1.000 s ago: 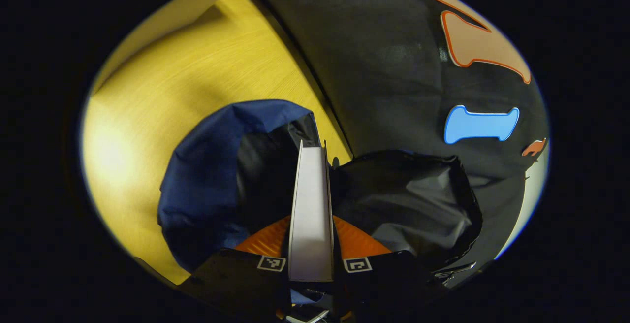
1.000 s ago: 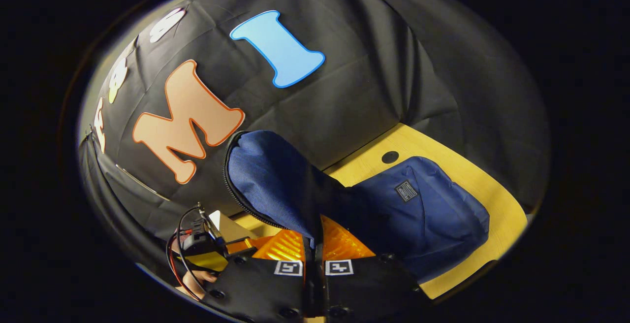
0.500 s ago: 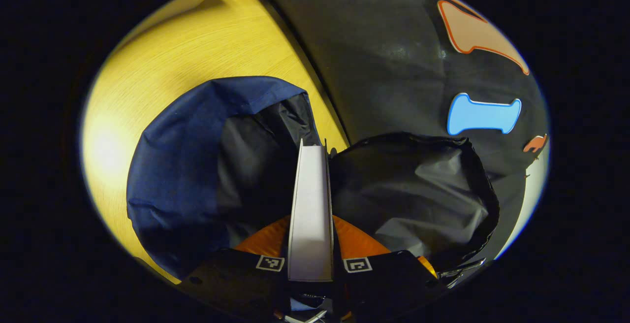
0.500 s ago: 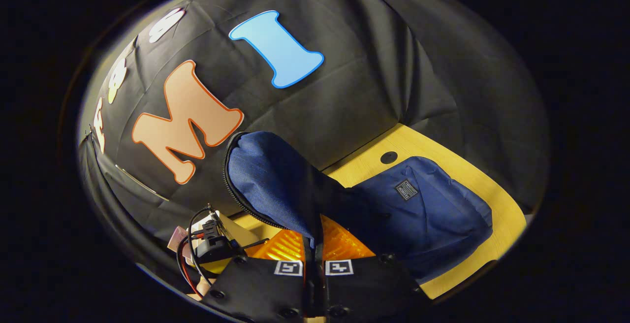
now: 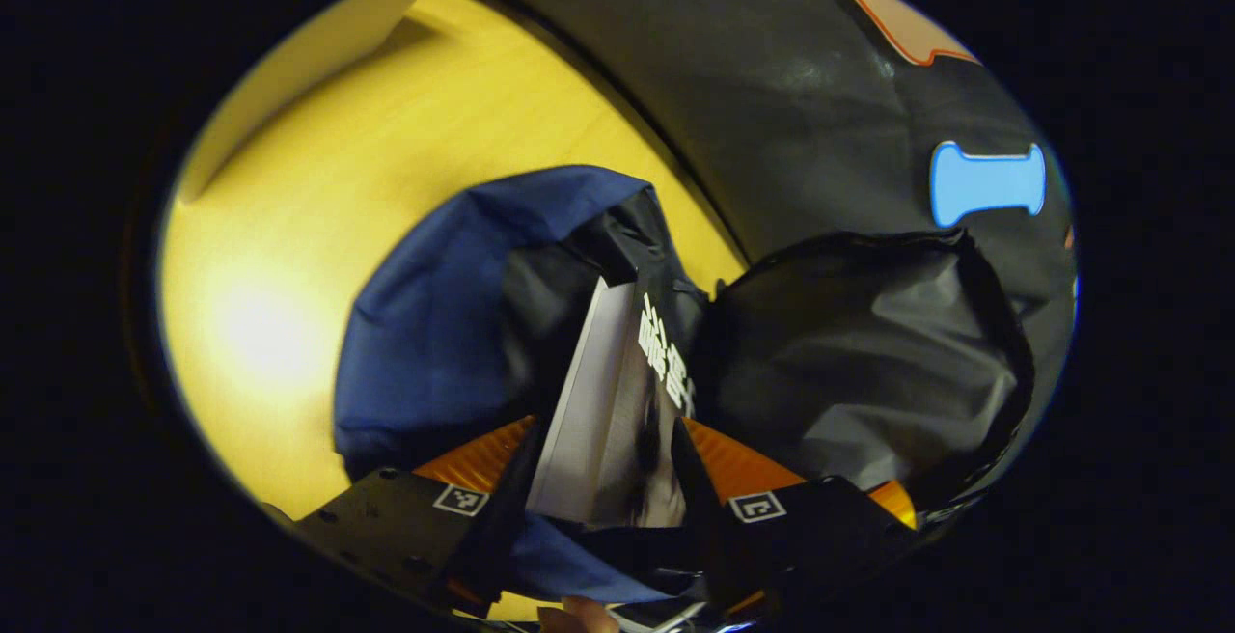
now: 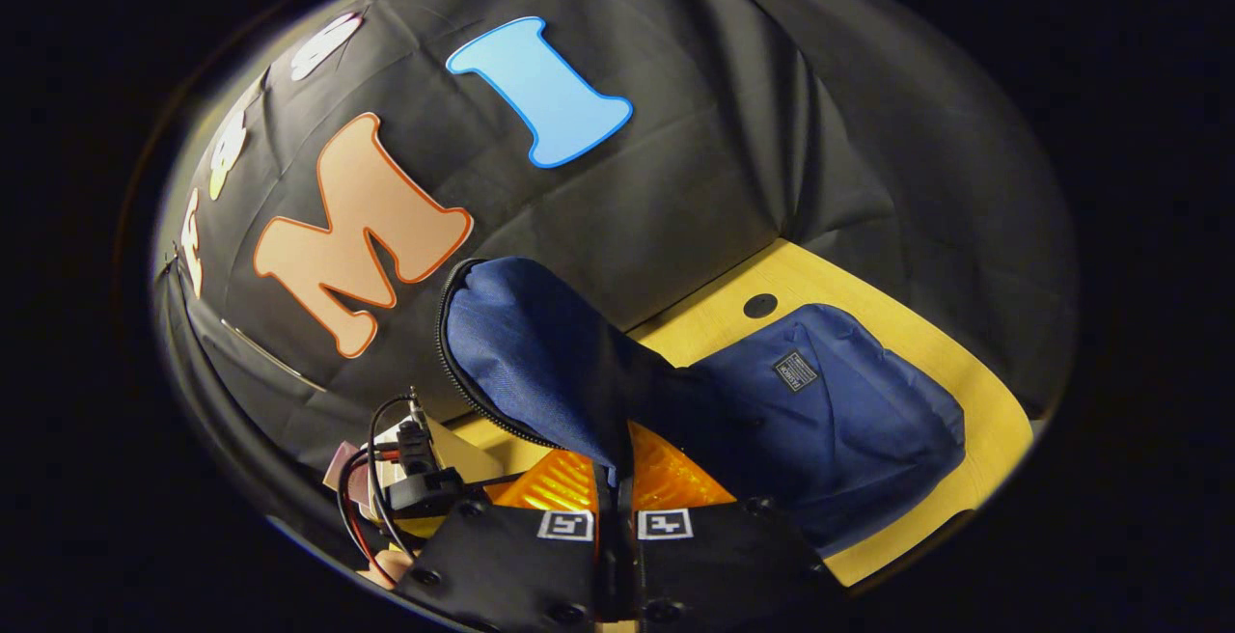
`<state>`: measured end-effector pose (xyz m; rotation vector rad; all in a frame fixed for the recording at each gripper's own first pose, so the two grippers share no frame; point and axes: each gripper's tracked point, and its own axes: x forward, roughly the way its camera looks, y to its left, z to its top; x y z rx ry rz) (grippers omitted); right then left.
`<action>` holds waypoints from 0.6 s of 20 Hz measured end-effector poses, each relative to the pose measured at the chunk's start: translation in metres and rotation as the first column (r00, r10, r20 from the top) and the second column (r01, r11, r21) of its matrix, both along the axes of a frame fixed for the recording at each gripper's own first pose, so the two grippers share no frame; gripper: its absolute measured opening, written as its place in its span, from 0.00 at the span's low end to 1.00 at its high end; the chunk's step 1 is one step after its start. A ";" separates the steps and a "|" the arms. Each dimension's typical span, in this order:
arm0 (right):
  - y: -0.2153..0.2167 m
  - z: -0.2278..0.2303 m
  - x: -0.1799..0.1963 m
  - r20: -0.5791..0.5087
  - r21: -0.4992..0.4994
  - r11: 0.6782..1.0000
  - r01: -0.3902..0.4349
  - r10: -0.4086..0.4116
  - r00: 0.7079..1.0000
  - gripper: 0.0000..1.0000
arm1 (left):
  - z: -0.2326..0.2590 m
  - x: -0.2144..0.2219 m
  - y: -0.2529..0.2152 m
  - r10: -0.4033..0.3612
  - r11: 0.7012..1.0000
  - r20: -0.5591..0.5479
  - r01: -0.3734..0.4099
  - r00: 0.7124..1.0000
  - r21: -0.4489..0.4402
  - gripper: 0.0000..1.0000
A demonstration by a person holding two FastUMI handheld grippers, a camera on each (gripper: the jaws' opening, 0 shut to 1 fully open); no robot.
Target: Open the schoolbag, grab two books from the bookshelf and put them into the schoolbag.
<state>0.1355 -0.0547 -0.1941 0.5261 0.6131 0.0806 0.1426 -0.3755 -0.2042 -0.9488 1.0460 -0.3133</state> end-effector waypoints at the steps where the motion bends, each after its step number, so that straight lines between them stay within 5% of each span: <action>1: -0.001 0.000 0.000 -0.001 0.000 1.000 0.001 -0.001 1.000 0.04 | -0.003 -0.002 0.007 -0.016 0.999 -0.001 0.016 1.000 0.043 0.76; 4: 0.000 -0.002 -0.001 -0.005 -0.010 1.000 -0.001 0.001 1.000 0.05 | -0.009 0.000 0.025 -0.091 0.978 0.067 0.076 0.994 0.194 0.79; 5: -0.001 -0.002 -0.001 -0.005 -0.014 1.000 -0.004 0.004 1.000 0.02 | -0.012 0.003 0.031 -0.124 0.963 0.100 0.096 0.987 0.252 0.87; 6: 0.000 -0.003 -0.001 -0.006 -0.015 1.000 -0.005 0.005 1.000 0.02 | -0.009 0.003 0.040 -0.157 0.943 0.137 0.107 0.978 0.314 0.82; 9: 0.000 -0.002 -0.001 -0.005 -0.022 1.000 -0.004 0.004 1.000 0.02 | 0.005 0.016 0.076 -0.255 0.850 0.244 0.097 0.935 0.517 0.84; 12: 0.000 -0.001 -0.002 -0.003 -0.027 1.000 -0.002 0.002 1.000 0.02 | 0.031 0.030 0.099 -0.317 0.781 0.342 0.039 0.885 0.623 0.89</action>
